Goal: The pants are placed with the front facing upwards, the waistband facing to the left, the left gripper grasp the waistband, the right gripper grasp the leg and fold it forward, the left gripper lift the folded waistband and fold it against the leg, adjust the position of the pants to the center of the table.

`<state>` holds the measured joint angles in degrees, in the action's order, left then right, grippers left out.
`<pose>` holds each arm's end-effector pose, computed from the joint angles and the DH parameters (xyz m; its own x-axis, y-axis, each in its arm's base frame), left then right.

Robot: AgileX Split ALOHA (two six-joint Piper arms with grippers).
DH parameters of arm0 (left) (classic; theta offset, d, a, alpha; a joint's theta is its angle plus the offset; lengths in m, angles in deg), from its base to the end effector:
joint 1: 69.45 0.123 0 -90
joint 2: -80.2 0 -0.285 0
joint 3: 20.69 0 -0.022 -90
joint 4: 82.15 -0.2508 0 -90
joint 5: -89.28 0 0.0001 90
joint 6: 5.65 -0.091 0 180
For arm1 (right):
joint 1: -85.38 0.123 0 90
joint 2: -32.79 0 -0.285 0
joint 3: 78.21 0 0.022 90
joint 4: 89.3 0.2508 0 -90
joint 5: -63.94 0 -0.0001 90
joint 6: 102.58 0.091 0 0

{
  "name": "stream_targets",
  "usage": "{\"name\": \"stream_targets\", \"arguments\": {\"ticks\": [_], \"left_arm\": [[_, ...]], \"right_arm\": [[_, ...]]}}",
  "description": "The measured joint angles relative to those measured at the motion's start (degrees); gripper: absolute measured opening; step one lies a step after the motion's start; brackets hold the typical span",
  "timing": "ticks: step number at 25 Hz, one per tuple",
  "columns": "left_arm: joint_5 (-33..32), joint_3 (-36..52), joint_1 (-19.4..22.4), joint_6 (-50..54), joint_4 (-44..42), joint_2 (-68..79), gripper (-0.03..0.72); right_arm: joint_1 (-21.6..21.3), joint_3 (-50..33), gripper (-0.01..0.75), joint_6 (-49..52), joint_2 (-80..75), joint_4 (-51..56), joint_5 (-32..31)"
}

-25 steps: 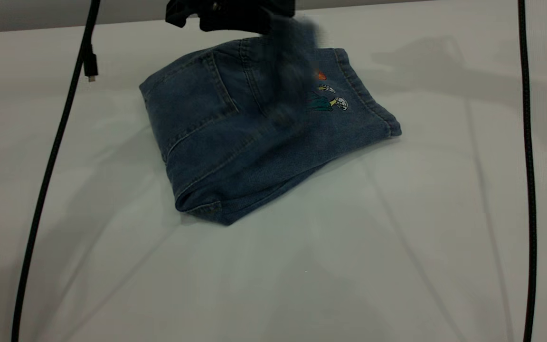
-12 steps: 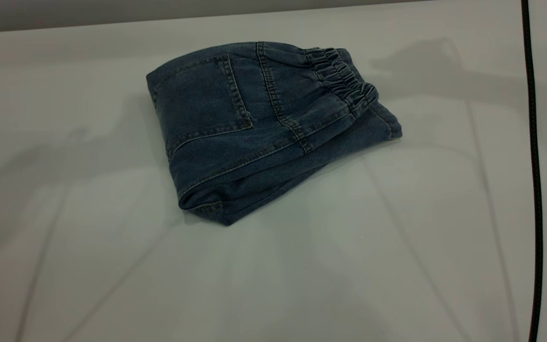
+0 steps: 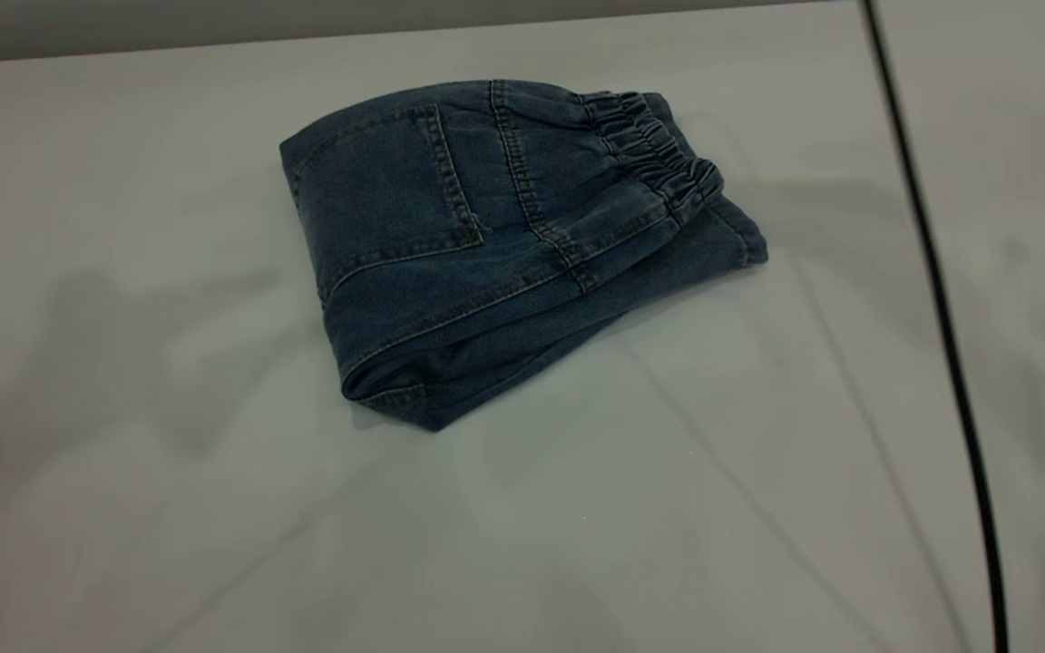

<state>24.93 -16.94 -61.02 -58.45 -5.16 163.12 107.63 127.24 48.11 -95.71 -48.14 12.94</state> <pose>0.2633 -0.0418 0.4262 -0.4791 -0.1475 -0.8652 0.6693 0.5764 -0.4689 0.4177 0.2212 0.2460 -0.7619 -0.3197 -0.5633 -0.5969 0.6842 0.4190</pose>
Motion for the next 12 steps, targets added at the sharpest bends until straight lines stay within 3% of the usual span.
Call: {"name": "stream_targets", "arguments": {"ticks": [7, 12], "left_arm": [[0.5, 0.2, 0.0, 0.9, -2.6, -3.2, 0.517], [0.6, 0.2, 0.0, 0.9, -2.3, -3.1, 0.517]], "right_arm": [[9.1, 0.0, 0.528, 8.7, -8.3, -18.1, 5.1], [12.1, 0.0, 0.528, 14.9, -12.4, -30.4, 10.9]]}}
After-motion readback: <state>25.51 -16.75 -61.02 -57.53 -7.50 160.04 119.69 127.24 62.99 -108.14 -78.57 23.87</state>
